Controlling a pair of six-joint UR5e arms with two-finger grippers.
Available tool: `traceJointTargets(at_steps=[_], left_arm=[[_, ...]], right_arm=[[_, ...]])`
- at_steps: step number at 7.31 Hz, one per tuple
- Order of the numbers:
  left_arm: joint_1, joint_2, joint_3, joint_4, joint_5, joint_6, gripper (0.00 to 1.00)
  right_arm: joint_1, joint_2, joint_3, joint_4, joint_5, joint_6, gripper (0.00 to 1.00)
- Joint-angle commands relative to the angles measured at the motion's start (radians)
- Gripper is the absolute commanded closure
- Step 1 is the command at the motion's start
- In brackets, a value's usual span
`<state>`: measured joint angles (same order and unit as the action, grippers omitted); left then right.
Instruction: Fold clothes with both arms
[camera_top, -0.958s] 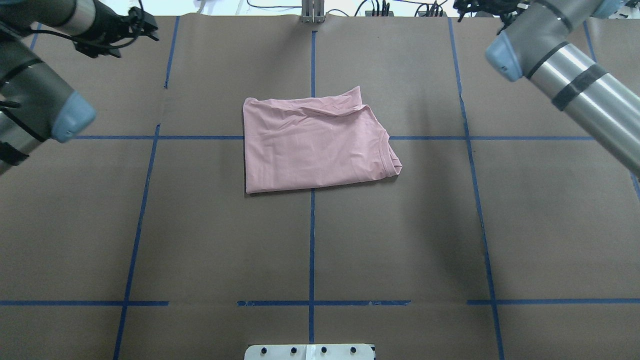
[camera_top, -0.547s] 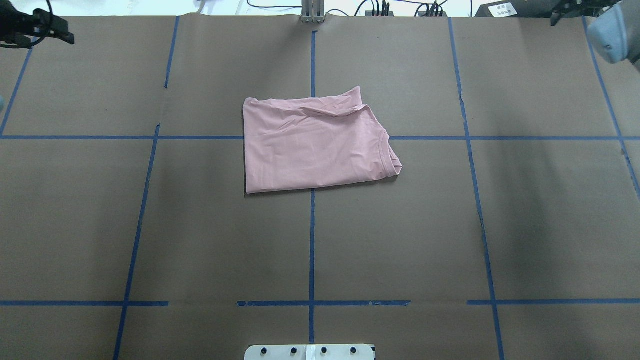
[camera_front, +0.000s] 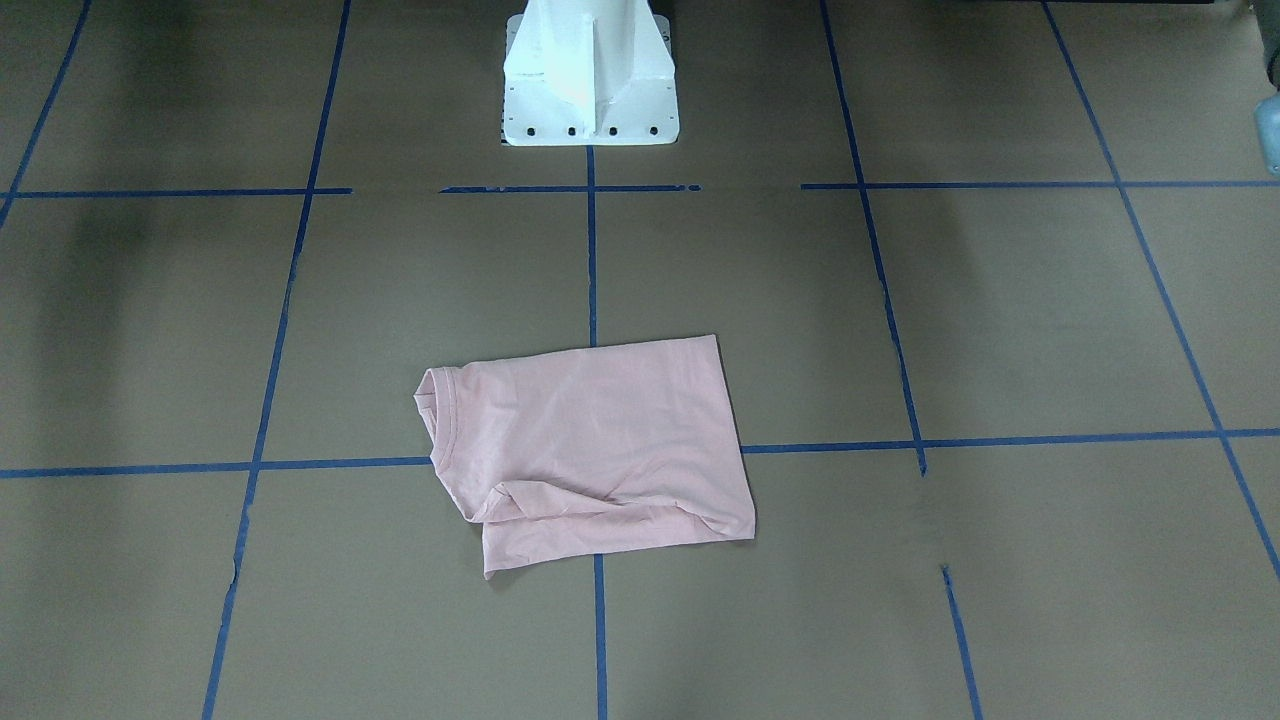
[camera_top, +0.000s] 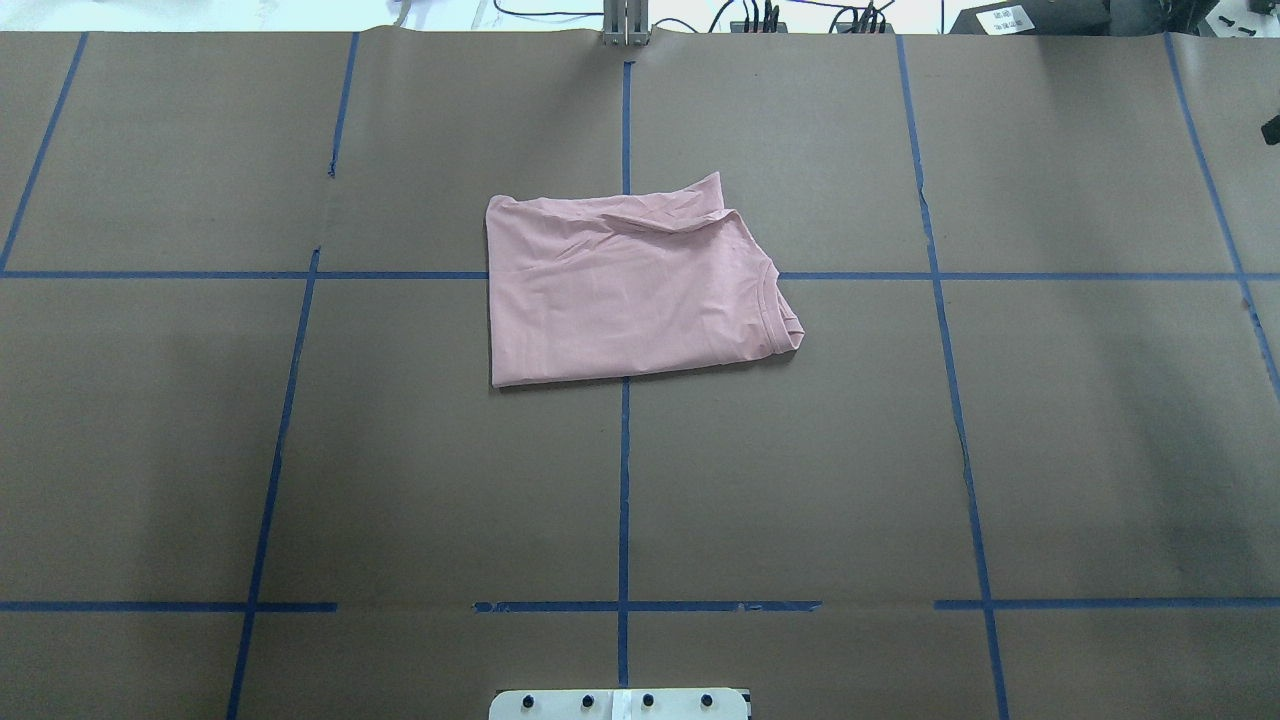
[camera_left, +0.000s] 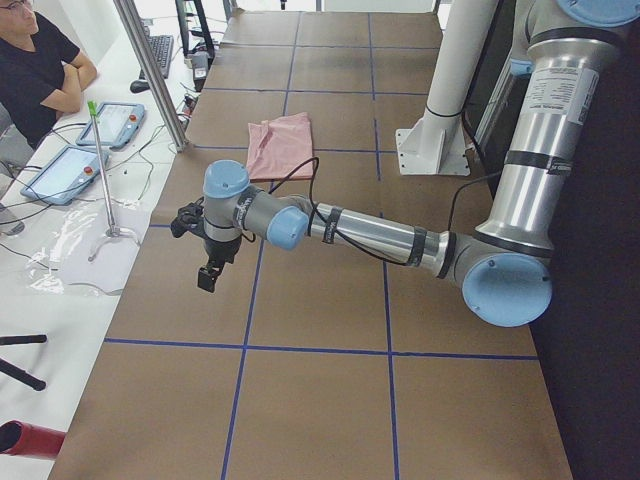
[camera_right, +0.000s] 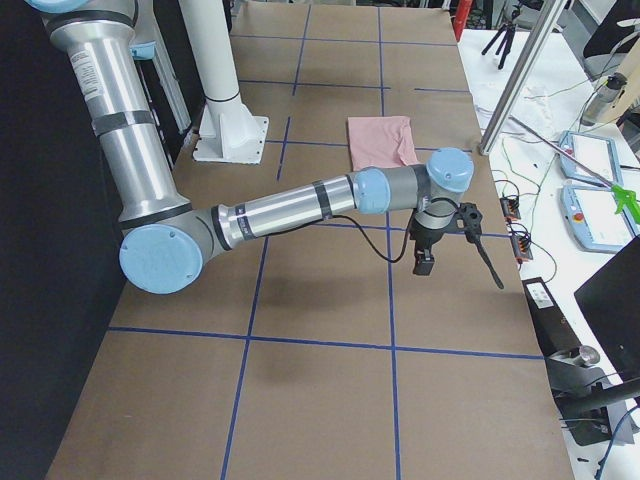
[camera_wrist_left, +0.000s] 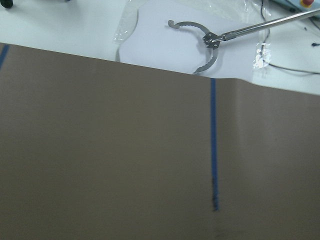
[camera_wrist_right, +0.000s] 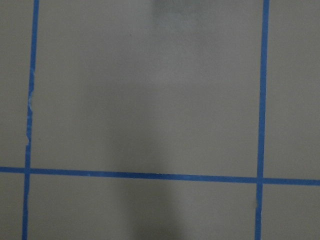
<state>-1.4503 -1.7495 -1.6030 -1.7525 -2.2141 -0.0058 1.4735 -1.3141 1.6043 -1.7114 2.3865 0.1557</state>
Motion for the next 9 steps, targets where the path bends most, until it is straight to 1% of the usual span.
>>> traceJointTargets(at_steps=[1,2,3,4,5,6,7,8,9], left_arm=[[-0.016,0.08,0.0,0.001,0.032,0.113,0.0],[-0.016,0.076,0.043,-0.007,0.042,0.116,0.0],[-0.016,0.077,0.089,-0.002,0.04,0.116,0.0],[-0.018,0.091,0.113,0.01,0.002,0.119,0.0],[-0.021,0.093,0.114,0.024,-0.044,0.119,0.0],[-0.024,0.096,0.118,0.042,-0.052,0.119,0.0],[-0.025,0.097,0.112,0.053,-0.056,0.119,0.0],[-0.025,0.099,0.109,0.053,-0.061,0.119,0.0],[-0.025,0.099,0.109,0.05,-0.062,0.119,0.0]], right_arm=[[0.007,-0.127,-0.003,0.094,-0.029,-0.021,0.0],[0.007,-0.148,0.0,0.137,-0.024,-0.012,0.0],[0.007,-0.178,-0.01,0.139,-0.023,-0.011,0.0],[0.007,-0.178,-0.036,0.138,-0.018,-0.011,0.0],[0.007,-0.183,-0.055,0.138,-0.013,-0.022,0.0],[0.007,-0.207,-0.057,0.139,-0.013,-0.028,0.0],[0.011,-0.232,-0.058,0.135,-0.012,-0.101,0.0],[0.031,-0.234,-0.054,0.13,-0.009,-0.107,0.0],[0.04,-0.231,-0.046,0.127,0.015,-0.104,0.0]])
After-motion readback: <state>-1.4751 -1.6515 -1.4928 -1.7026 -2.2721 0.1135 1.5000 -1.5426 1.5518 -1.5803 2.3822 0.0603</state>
